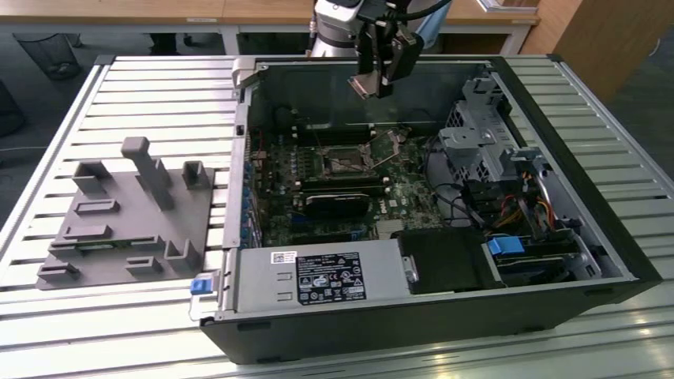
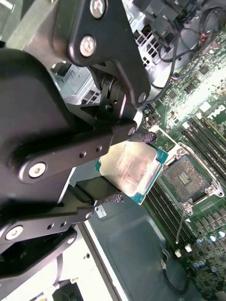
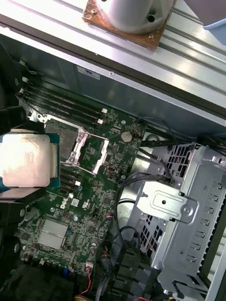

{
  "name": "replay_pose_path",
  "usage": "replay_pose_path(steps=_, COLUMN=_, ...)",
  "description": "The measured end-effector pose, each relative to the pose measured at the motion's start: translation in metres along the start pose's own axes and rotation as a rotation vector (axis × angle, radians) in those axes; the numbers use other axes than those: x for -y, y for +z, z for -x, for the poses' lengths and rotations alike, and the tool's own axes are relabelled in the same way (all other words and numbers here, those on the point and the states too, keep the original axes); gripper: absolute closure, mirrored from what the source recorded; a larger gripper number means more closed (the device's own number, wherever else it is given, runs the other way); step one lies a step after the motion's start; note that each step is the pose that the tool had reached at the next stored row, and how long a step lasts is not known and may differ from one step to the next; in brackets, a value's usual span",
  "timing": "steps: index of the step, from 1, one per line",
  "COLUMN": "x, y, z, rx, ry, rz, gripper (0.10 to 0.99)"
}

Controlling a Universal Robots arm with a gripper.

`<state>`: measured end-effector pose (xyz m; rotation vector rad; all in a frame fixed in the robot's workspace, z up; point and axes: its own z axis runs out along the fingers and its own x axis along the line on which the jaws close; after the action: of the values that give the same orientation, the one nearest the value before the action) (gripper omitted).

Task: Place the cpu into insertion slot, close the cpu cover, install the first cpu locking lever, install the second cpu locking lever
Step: 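Place the cpu into insertion slot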

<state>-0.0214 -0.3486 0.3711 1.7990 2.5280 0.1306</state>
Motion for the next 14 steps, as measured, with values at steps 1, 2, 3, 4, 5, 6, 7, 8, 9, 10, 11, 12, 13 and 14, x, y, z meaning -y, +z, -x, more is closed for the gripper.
replay_pose_path(steps=1, x=0.0, y=0.0001, z=0.0, rx=0.0008, ry=0.009, rz=0.0, gripper=0.545)
replay_pose_path(steps=2, x=0.0, y=0.0002, z=0.0, rx=0.0015, ry=0.018, rz=0.0, gripper=0.545)
replay_pose_path(steps=3, x=0.0, y=0.0003, z=0.0, rx=0.0022, ry=0.026, rz=0.001, gripper=0.545)
replay_pose_path(steps=4, x=0.0, y=0.0003, z=0.0, rx=0.003, ry=0.034, rz=0.001, gripper=0.545)
replay_pose_path(steps=5, x=0.0, y=0.0004, z=0.0, rx=0.0037, ry=0.041, rz=0.001, gripper=0.545)
replay_pose_path(steps=6, x=0.0, y=0.0004, z=0.0, rx=0.0043, ry=0.048, rz=0.001, gripper=0.545)
replay_pose_path(steps=7, x=0.0, y=0.0005, z=0.0, rx=0.005, ry=0.055, rz=0.001, gripper=0.545)
replay_pose_path(steps=8, x=0.0, y=0.0006, z=0.0, rx=0.0055, ry=0.062, rz=0.001, gripper=0.545)
replay_pose_path(steps=9, x=0.0, y=0.0006, z=0.0, rx=0.0061, ry=0.069, rz=0.001, gripper=0.545)
replay_pose_path(steps=10, x=0.0, y=0.0007, z=0.0, rx=0.0067, ry=0.075, rz=0.002, gripper=0.545)
replay_pose_path(steps=11, x=0.0, y=0.0007, z=0.0, rx=0.0073, ry=0.082, rz=0.002, gripper=0.545)
replay_pose_path(steps=12, x=0.0001, y=0.0007, z=0.0, rx=0.0078, ry=0.088, rz=0.002, gripper=0.545)
replay_pose_path(steps=13, x=0.0, y=0.0008, z=0.0, rx=0.0083, ry=0.093, rz=0.002, gripper=0.545)
replay_pose_path(steps=14, x=0.0001, y=0.0008, z=0.0, rx=0.0089, ry=0.099, rz=0.002, gripper=0.545)
